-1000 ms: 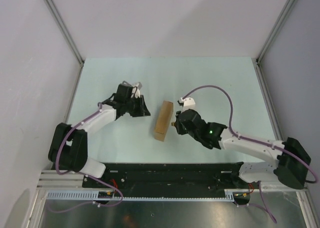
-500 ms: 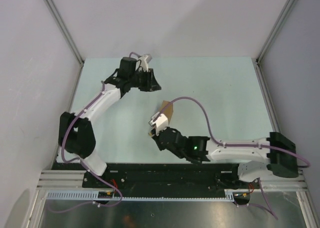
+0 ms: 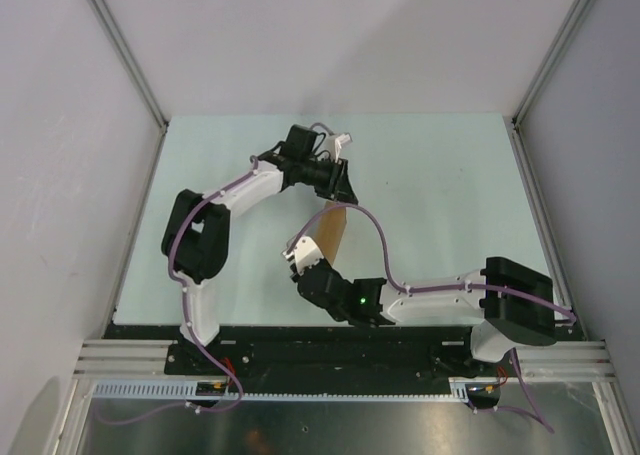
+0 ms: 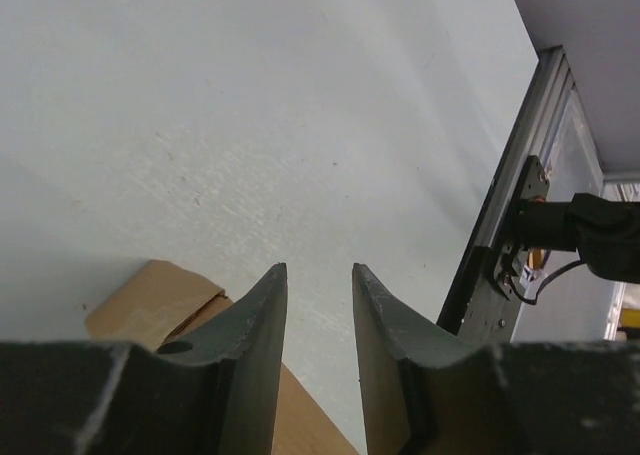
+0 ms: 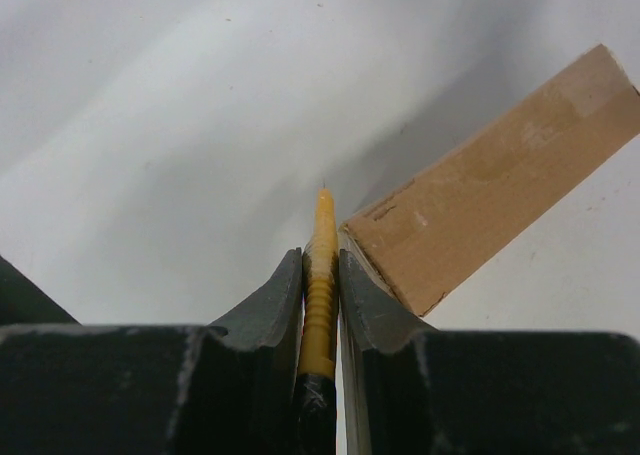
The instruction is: Unpack the express box
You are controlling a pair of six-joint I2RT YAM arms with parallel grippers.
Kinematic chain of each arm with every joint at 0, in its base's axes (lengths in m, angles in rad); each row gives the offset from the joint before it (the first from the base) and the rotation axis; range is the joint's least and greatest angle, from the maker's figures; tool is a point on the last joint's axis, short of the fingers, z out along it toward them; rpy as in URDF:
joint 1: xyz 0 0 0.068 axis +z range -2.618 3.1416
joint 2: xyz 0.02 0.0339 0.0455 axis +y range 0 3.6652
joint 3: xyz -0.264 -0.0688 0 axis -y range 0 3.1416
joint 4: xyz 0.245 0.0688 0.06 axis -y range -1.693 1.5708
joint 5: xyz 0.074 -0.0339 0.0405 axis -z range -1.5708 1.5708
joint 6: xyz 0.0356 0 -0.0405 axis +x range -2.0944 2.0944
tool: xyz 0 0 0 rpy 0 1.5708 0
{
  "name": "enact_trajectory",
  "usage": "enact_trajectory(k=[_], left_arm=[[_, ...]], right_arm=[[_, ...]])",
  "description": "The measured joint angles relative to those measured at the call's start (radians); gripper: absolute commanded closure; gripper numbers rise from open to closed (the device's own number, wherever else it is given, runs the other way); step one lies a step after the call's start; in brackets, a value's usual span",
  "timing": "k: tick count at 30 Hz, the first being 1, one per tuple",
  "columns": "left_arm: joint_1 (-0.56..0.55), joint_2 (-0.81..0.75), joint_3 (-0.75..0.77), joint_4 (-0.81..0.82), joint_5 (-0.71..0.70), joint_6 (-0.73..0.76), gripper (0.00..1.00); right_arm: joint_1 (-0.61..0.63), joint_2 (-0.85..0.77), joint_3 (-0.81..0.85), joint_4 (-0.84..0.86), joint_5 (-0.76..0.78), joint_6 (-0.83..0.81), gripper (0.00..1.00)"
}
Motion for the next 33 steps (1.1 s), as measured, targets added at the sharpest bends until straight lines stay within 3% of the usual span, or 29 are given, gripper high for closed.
enact_trajectory(k=[14, 24, 33], left_arm=[[-0.030, -0.013, -0.082, 0.001, -0.119, 0.099, 0.64], [-0.030, -0.047, -0.124, -0.024, -0.192, 0.125, 0.64], [-0.030, -0.055, -0.153, -0.080, -0.200, 0.137, 0.64]], right_arm=[[0.006, -0.013, 0.008, -0.187, 0.065, 0.153, 1.00], [0.006, -0.145, -0.003, -0.354, 0.115, 0.303, 1.00], [-0.074, -0.269, -0.107, -0.469, 0.137, 0.433, 1.00]])
